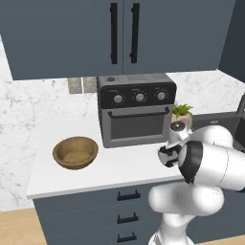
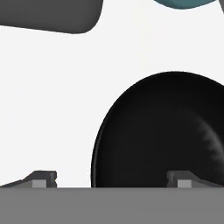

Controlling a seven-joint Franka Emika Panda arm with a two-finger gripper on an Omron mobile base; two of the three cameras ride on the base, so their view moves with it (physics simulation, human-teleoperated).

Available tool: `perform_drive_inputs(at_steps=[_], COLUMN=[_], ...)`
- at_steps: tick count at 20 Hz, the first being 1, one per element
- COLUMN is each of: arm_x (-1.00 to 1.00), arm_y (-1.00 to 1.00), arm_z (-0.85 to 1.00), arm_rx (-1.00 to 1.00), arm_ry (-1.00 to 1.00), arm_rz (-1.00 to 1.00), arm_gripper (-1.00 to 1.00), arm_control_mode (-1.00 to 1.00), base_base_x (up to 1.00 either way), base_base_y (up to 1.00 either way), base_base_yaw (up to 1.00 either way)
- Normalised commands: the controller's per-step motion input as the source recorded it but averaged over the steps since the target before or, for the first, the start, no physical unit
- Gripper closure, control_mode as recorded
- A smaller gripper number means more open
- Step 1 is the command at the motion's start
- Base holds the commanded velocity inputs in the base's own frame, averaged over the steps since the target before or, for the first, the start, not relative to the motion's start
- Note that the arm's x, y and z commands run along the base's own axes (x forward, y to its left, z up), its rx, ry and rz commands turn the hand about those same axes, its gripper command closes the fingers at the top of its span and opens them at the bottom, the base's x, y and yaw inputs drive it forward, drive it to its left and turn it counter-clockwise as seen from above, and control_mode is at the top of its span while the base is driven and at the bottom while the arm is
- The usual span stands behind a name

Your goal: Pick up the bowls on the counter and stack them on top of one another in the open cabinet. Place the smaller bowl on top of the larger bowl.

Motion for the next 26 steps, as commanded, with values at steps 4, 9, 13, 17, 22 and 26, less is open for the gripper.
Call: perform_drive_inputs(at_steps=[4,9,13,17,22,26], arm_x=[0.16,0.01,0.0,-0.12,-0.28,-0.34], arm_y=[0.0,0.0,0.0,0.35,0.87,1.0], arm_z=[-0.2,-0.08,0.0,0.37,0.98,1.0], arm_rx=[-0.03,0.0,0.0,0.0,-0.11,-0.19], arm_ry=[0.0,-0.05,0.0,-0.02,-0.12,-0.08], arm_rz=[0.01,0.0,0.0,0.0,0.0,0.04], arm_gripper=[1.0,1.0,1.0,1.0,1.0,1.0], arm_control_mode=[-1.0,-1.0,-1.0,-1.0,-1.0,-1.0], base_base_x=[0.0,0.0,0.0,0.0,0.0,0.0], base_base_y=[0.0,0.0,0.0,0.0,0.0,0.0], base_base_yaw=[0.0,0.0,0.0,0.0,0.0,0.0])
